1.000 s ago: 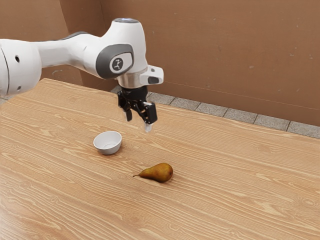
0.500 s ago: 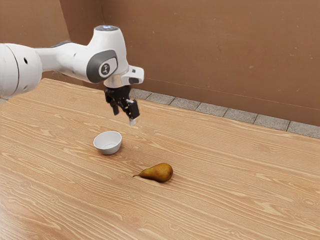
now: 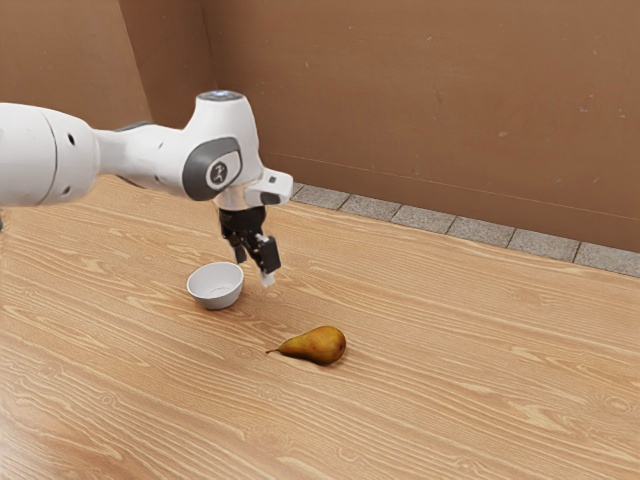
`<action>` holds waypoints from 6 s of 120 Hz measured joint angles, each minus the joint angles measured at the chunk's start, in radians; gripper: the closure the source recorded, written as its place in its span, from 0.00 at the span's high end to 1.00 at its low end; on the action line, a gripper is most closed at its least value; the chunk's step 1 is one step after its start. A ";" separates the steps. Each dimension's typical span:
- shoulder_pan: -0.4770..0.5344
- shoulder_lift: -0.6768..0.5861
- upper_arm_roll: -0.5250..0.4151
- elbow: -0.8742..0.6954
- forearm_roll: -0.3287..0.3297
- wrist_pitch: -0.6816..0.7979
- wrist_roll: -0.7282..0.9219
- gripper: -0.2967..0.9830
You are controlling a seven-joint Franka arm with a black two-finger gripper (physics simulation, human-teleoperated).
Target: Place the pear in the bowl.
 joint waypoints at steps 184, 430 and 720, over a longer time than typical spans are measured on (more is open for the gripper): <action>0.003 0.023 -0.184 -0.194 -0.076 0.271 0.052 0.77; 0.002 0.158 -0.167 -0.009 -0.160 0.219 0.457 0.48; 0.049 0.232 0.222 0.237 -0.164 -0.069 0.528 0.64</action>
